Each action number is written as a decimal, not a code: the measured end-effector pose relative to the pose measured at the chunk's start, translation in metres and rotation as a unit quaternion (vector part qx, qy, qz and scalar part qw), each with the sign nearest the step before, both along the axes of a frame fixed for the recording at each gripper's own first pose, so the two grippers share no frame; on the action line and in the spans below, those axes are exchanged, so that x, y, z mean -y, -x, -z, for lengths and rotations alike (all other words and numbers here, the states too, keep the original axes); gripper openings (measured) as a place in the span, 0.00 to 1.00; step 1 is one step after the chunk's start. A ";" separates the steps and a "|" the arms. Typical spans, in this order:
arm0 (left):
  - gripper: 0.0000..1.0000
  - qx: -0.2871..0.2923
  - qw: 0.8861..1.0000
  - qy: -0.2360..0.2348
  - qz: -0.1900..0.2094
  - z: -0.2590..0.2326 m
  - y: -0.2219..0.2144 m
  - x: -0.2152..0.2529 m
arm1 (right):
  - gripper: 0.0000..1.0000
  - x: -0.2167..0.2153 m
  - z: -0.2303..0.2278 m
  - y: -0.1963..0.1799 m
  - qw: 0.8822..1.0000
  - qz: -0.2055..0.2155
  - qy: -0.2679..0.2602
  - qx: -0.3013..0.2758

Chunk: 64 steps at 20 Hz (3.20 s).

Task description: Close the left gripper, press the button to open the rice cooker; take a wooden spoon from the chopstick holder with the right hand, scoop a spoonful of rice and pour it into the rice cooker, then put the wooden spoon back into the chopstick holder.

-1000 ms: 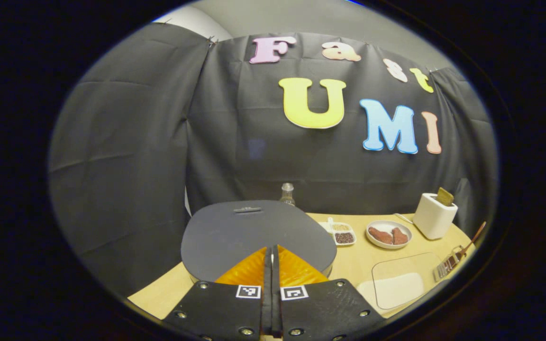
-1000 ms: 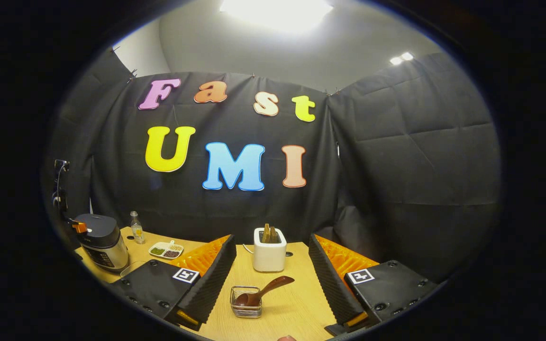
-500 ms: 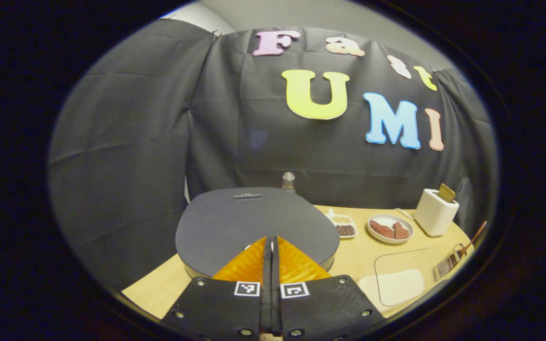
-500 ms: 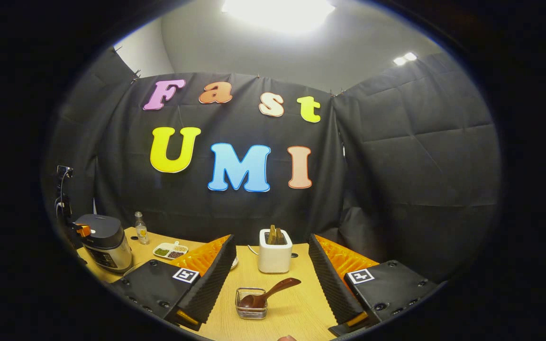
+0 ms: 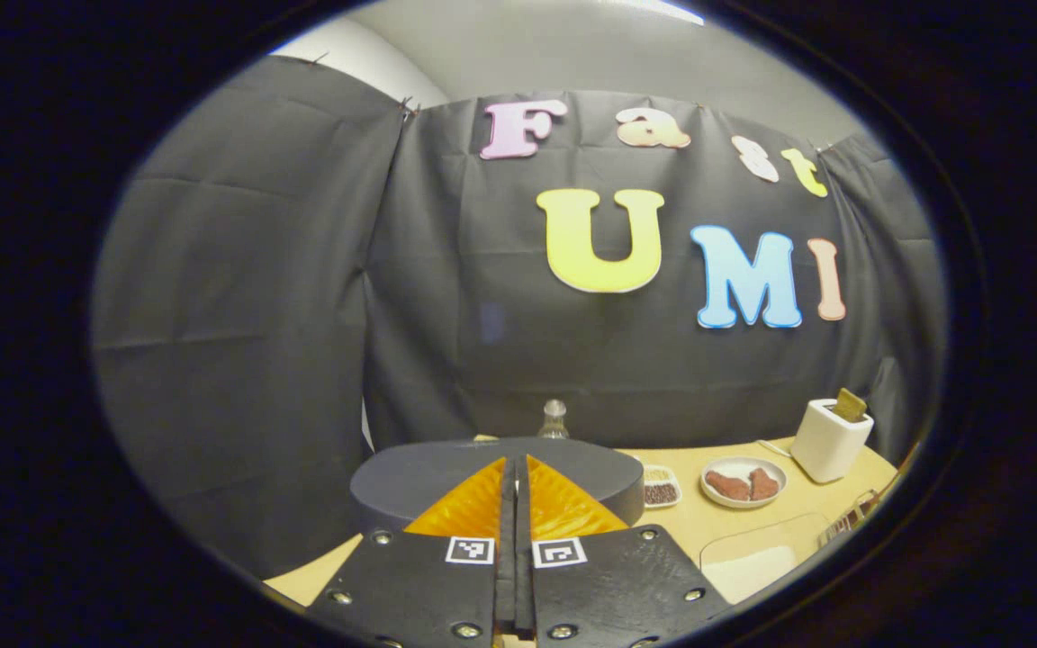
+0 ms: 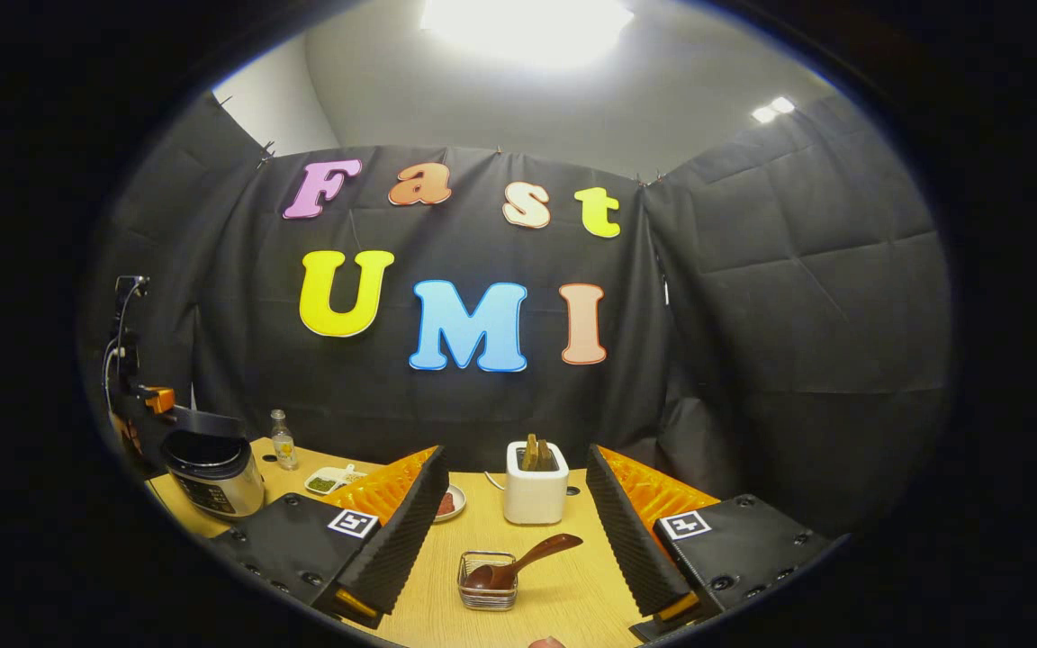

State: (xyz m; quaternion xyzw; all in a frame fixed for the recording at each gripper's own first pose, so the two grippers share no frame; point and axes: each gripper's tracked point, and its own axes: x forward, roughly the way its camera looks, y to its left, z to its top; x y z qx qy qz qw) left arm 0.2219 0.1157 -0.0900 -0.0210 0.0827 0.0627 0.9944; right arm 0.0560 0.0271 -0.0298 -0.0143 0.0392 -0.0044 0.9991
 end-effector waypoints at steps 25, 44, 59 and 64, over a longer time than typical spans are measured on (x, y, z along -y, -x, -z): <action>0.80 0.118 0.991 -0.050 -0.046 -0.143 0.187 -0.026 | 0.97 0.039 0.144 -0.076 0.990 0.029 -0.030 -0.132; 0.80 0.103 0.990 -0.060 -0.072 -0.134 0.211 -0.048 | 0.22 -0.006 0.239 -0.079 0.931 0.013 -0.217 -0.295; 0.80 0.098 0.993 -0.034 -0.061 -0.116 0.192 -0.058 | 0.13 -0.073 0.121 -0.095 0.976 -0.080 -0.078 -0.185; 0.80 0.092 0.993 -0.035 -0.066 -0.109 0.192 -0.074 | 0.13 -0.134 0.104 -0.090 0.972 -0.134 -0.081 -0.172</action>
